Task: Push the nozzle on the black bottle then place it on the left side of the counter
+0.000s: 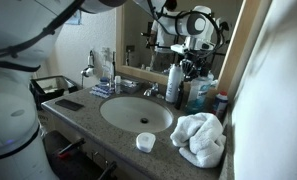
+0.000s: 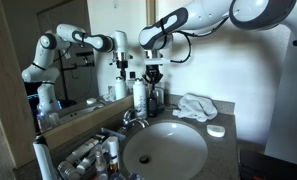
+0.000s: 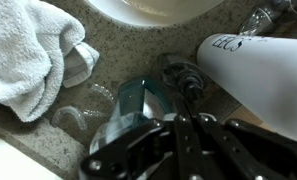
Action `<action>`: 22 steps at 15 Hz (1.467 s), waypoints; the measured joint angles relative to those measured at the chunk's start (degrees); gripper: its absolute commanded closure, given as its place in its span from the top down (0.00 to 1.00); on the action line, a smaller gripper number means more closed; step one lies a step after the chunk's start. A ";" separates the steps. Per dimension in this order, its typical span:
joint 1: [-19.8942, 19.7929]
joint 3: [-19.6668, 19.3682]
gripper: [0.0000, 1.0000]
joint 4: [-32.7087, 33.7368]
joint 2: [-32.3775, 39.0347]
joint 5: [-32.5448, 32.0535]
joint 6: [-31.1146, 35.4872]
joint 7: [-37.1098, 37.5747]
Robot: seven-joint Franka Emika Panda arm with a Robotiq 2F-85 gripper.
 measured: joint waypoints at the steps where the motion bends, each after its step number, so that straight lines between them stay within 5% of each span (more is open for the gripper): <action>1: 0.04 0.00 0.06 0.00 0.01 0.00 0.03 0.16; 22: -0.06 -0.63 0.06 -1.32 1.34 1.77 2.51 2.04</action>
